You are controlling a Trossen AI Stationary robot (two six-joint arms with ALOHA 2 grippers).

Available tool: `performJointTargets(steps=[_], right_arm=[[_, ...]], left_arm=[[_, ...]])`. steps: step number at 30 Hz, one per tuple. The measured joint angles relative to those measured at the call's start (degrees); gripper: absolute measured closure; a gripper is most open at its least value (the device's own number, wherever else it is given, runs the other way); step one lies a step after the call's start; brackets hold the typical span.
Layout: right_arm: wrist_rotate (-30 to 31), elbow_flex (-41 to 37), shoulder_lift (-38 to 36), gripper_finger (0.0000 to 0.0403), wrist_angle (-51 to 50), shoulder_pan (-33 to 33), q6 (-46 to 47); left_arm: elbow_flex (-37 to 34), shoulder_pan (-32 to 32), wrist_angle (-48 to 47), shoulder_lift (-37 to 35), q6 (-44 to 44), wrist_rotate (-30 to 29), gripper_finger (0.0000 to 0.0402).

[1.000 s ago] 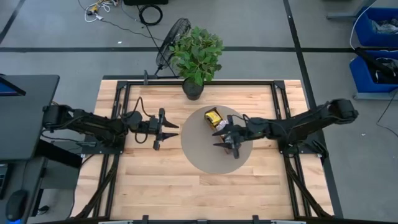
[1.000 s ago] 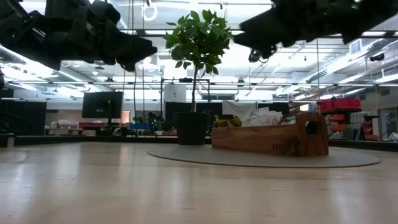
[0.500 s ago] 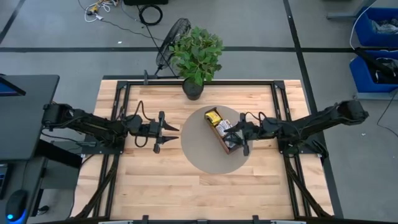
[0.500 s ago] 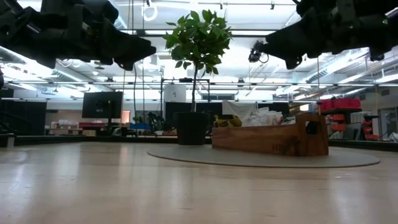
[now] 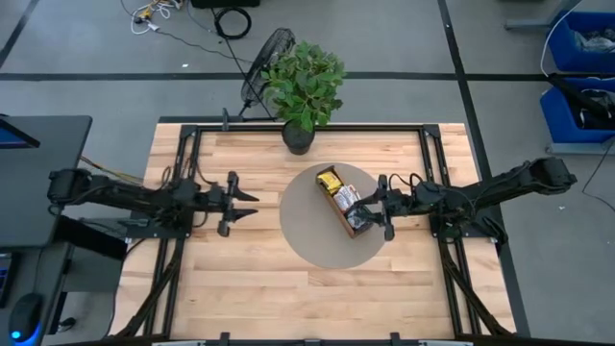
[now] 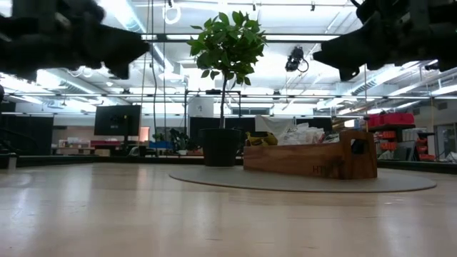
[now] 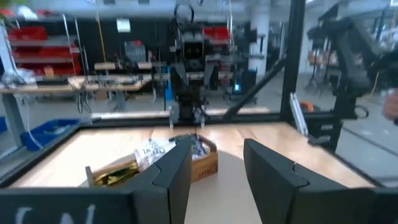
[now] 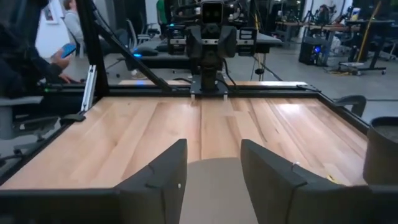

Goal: Pick & Place Tea
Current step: Return to Home Position

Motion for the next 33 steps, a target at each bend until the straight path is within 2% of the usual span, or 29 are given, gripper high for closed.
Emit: performJointTargets(steps=[4,6,11,17,27,33], right_arm=[[-1.8,-1.0,-1.3,0.0246,-0.2,0.0,-1.0],[-3.4,-1.9,-1.9,0.0246,0.0,0.0,-1.1],[-3.7,-5.6,-5.4,0.0246,0.2,0.0,-1.6],[-2.7,-10.9,-13.7,0.0246,0.4,0.0,-3.0],[-2.3,-11.4,-31.2,0.0246,-17.2,-0.1,-4.1],[-1.2,-11.4,-39.3,0.0246,-25.8,-0.1,-4.4]], left_arm=[[-4.3,-0.5,0.0,-7.1,-0.6,-0.4,0.0250],[-4.3,-0.9,-4.4,-9.9,-1.5,-1.5,0.0250],[-4.3,-1.6,-5.9,-12.9,-2.4,-2.2,0.0250],[-4.3,-1.6,-8.8,-15.6,-2.6,-2.2,0.0250],[-4.3,-1.6,-18.5,-23.3,-4.0,-2.2,0.0250],[-4.3,-1.6,-22.4,-28.9,-3.7,-1.7,0.0250]])
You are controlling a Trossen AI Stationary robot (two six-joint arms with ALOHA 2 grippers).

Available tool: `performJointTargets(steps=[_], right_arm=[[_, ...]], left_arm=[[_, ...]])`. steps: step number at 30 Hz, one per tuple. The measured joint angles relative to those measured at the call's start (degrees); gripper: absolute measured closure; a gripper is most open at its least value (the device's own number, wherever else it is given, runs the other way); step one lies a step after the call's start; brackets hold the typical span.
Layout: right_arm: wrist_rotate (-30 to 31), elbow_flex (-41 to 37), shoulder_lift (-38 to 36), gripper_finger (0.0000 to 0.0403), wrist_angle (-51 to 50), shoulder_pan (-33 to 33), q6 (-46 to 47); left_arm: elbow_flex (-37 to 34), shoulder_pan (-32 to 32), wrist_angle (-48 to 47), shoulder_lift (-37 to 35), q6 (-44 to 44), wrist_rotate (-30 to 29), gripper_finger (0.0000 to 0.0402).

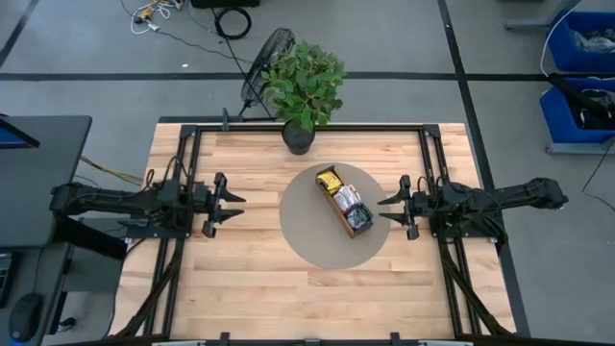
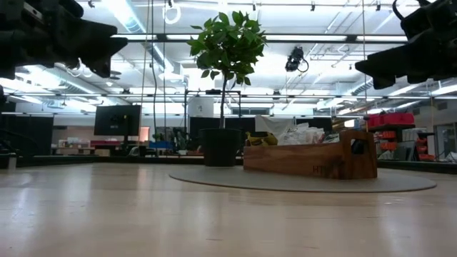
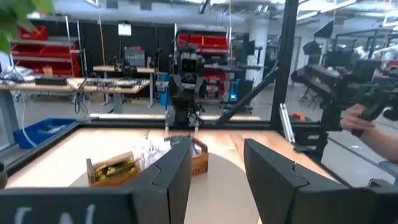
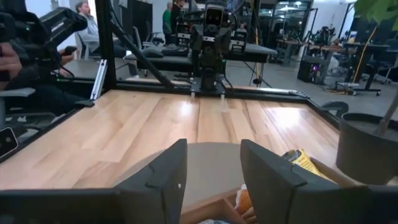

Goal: Pick & Place Tea
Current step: Return to Home Position

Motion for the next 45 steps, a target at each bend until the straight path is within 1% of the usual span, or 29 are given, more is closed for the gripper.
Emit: performJointTargets(steps=[3,5,11,12,15,17,21,25,29,31,37,39,43,45], right_arm=[[0.0,0.0,-3.5,0.0246,-3.6,0.0,-0.3],[0.0,0.0,-5.6,0.0246,-6.3,0.0,-0.2],[-0.1,0.0,-10.8,0.0246,-11.0,0.0,-0.9],[-0.4,0.0,-11.2,0.0246,-11.0,0.0,-1.2],[-1.0,0.0,-11.7,0.0246,-11.0,0.0,-1.4],[-1.0,0.0,-11.7,0.0246,-11.0,0.0,-1.5],[-1.0,0.0,-11.7,0.0246,-11.0,0.0,-1.5],[-1.5,0.0,-11.7,0.0246,-11.1,0.0,-1.0],[-2.0,0.0,-11.6,0.0246,-11.2,0.0,-1.0],[-2.0,0.1,-11.5,0.0246,-11.2,0.0,-1.0],[-2.0,0.1,-11.4,0.0246,-11.2,0.0,-0.8],[-1.4,0.1,-11.4,0.0246,-11.1,0.0,-2.7],[-1.6,0.1,-11.4,0.0246,-11.1,0.0,-10.4],[-1.6,0.1,-11.4,0.0246,-11.1,0.0,-11.9]], left_arm=[[0.0,0.0,-2.7,-3.1,-0.1,0.4,0.0250],[0.0,0.0,-6.3,-5.1,-0.5,0.6,0.0250],[0.0,0.0,-14.0,-11.8,-0.3,0.8,0.0250],[0.1,0.0,-16.2,-13.0,0.2,0.8,0.0250],[2.7,0.0,-26.7,-16.4,0.8,0.8,0.0250],[4.6,0.0,-31.1,-18.7,0.5,0.9,0.0250],[5.0,0.0,-31.5,-22.1,3.2,2.9,0.0250],[4.5,0.0,-30.3,-21.6,5.4,2.5,0.0250],[1.8,0.0,-29.8,-22.0,6.5,2.3,0.0250],[0.2,0.0,-27.2,-21.9,6.5,2.4,0.0250],[0.1,0.0,-27.6,-21.4,7.3,2.0,0.0250],[0.1,0.0,-27.8,-21.3,7.3,1.8,0.0250],[0.0,0.0,-27.6,-21.3,5.3,1.8,0.0250],[0.0,0.0,-26.9,-21.3,4.8,1.8,0.0250]])
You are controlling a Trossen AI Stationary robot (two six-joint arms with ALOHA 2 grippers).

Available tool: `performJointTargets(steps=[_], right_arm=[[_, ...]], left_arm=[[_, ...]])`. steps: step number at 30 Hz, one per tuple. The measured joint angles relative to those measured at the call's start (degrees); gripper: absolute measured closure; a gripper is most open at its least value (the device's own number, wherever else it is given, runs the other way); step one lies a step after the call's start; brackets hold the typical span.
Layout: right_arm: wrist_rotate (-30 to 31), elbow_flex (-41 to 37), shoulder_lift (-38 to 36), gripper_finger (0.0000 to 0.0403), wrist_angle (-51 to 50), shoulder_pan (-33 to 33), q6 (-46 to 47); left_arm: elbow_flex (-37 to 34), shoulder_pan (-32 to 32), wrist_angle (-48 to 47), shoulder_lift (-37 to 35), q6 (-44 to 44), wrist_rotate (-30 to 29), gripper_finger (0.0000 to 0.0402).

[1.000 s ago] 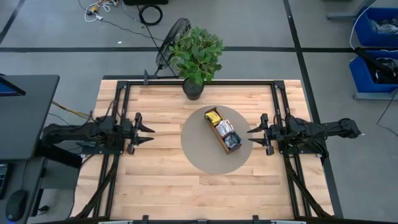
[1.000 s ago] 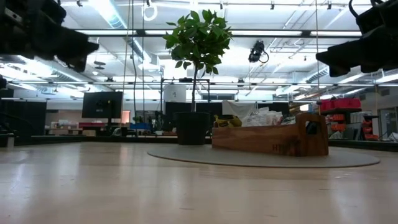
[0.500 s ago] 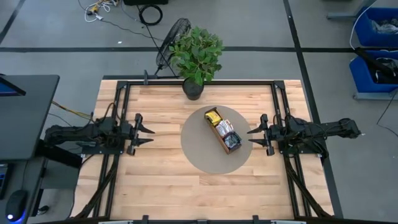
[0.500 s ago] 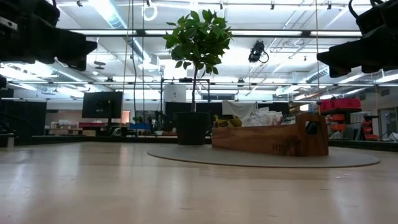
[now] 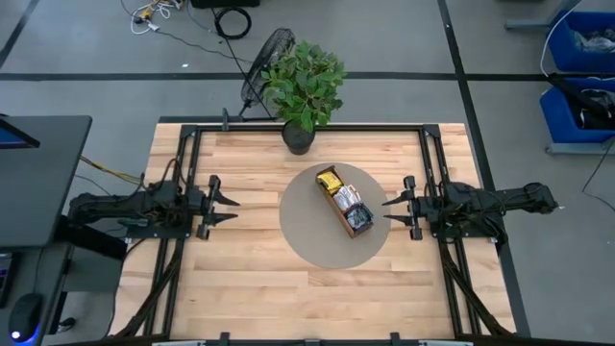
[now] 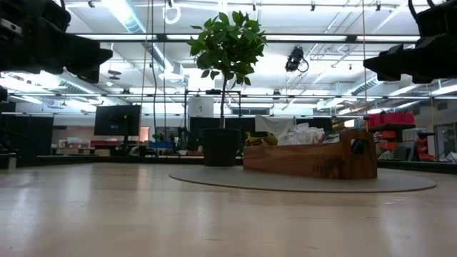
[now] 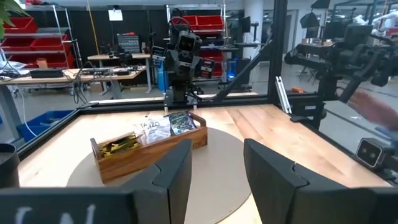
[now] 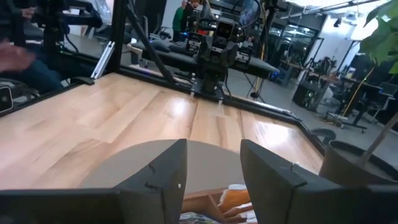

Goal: Pick & Place Tea
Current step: Return to Home Position

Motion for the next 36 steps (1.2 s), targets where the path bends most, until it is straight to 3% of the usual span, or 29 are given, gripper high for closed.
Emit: performJointTargets(steps=[36], right_arm=[[-0.1,0.0,0.0,0.0246,0.0,0.0,0.1]], left_arm=[[-0.1,0.0,2.1,0.0,-0.5,0.0,0.0250]])
